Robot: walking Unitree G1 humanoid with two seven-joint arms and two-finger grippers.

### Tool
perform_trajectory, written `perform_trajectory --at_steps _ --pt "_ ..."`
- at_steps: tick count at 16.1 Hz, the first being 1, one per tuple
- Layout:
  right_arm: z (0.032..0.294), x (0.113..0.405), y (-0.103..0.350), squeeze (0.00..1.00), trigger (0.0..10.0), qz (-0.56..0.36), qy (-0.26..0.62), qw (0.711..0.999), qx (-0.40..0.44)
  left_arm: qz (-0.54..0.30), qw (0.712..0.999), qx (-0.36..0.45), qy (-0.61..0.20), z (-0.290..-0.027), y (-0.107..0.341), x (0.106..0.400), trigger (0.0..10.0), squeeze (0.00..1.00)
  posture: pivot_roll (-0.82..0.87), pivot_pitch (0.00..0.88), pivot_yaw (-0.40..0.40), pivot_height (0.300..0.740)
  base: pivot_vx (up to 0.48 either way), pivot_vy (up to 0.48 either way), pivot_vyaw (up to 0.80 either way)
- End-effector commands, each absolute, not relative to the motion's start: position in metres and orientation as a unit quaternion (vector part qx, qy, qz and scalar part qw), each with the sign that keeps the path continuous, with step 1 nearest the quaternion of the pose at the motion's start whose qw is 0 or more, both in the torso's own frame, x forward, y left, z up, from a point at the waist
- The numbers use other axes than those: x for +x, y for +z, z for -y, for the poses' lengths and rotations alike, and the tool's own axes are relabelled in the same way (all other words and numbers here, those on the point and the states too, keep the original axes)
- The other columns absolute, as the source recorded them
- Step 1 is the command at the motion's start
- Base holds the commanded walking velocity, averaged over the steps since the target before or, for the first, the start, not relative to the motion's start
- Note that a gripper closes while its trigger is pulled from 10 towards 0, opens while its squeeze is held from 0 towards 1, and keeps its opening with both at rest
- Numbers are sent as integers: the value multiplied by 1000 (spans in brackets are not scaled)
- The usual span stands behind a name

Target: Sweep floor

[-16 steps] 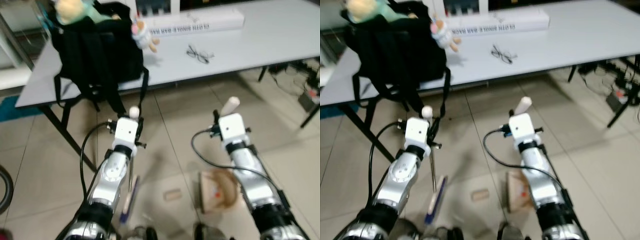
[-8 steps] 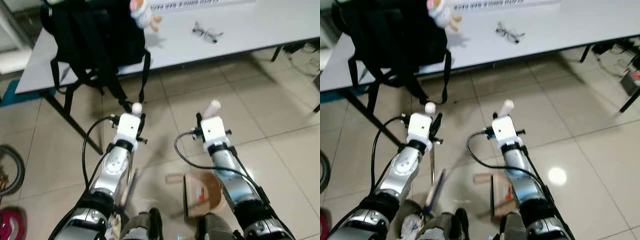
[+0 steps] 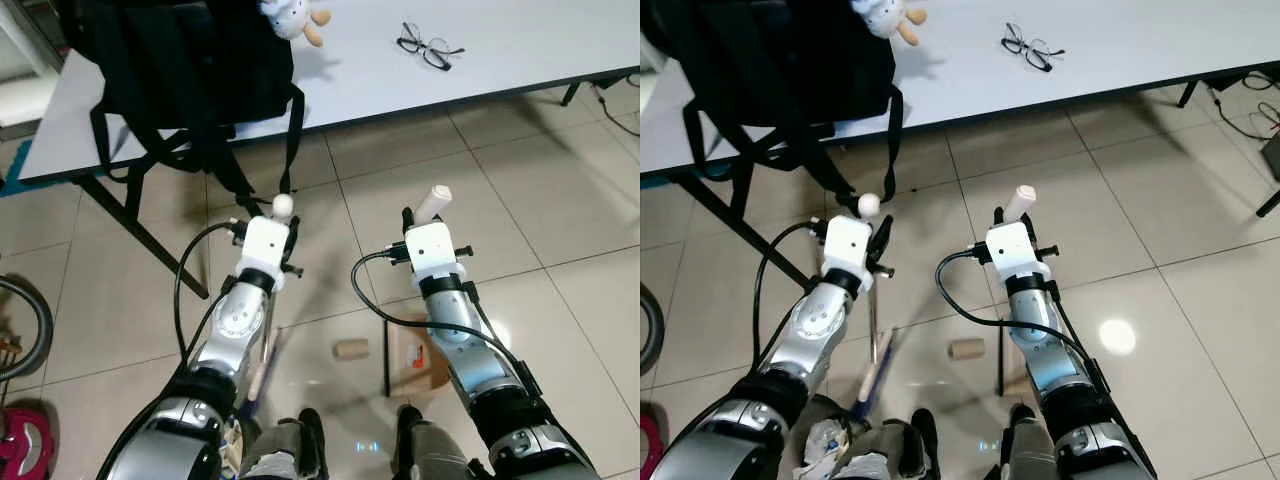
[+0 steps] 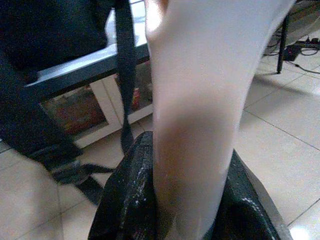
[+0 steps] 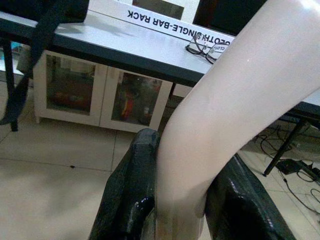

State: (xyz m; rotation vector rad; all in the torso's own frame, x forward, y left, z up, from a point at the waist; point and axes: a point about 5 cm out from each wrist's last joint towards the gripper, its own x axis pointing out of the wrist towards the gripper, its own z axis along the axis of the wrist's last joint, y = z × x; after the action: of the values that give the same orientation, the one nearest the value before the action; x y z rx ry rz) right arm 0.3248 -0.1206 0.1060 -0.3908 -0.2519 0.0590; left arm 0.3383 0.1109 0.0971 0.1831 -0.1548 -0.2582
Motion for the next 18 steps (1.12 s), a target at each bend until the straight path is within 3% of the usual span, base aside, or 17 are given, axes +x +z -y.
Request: perform_trajectory --at_steps 1,6,13,15,18 --pt "113 326 112 0 10000 149 40 969 -194 72 986 91 -123 -113 95 338 10000 0 -32 268 150 740 0 0 0" --pt "108 321 112 0 10000 165 42 967 -191 76 987 72 -123 -108 98 342 10000 0 -47 257 151 740 0 0 0" --pt "74 297 87 0 10000 126 80 981 -126 94 985 -40 -142 -81 118 351 10000 0 -62 235 149 740 0 0 0" --pt "73 295 84 0 10000 119 80 982 -124 102 981 -61 -151 -77 125 355 10000 0 -64 229 150 740 0 0 0" --pt "88 299 80 0 10000 100 45 988 -110 128 958 -123 -226 -58 146 358 10000 0 -56 212 150 740 0 0 0"
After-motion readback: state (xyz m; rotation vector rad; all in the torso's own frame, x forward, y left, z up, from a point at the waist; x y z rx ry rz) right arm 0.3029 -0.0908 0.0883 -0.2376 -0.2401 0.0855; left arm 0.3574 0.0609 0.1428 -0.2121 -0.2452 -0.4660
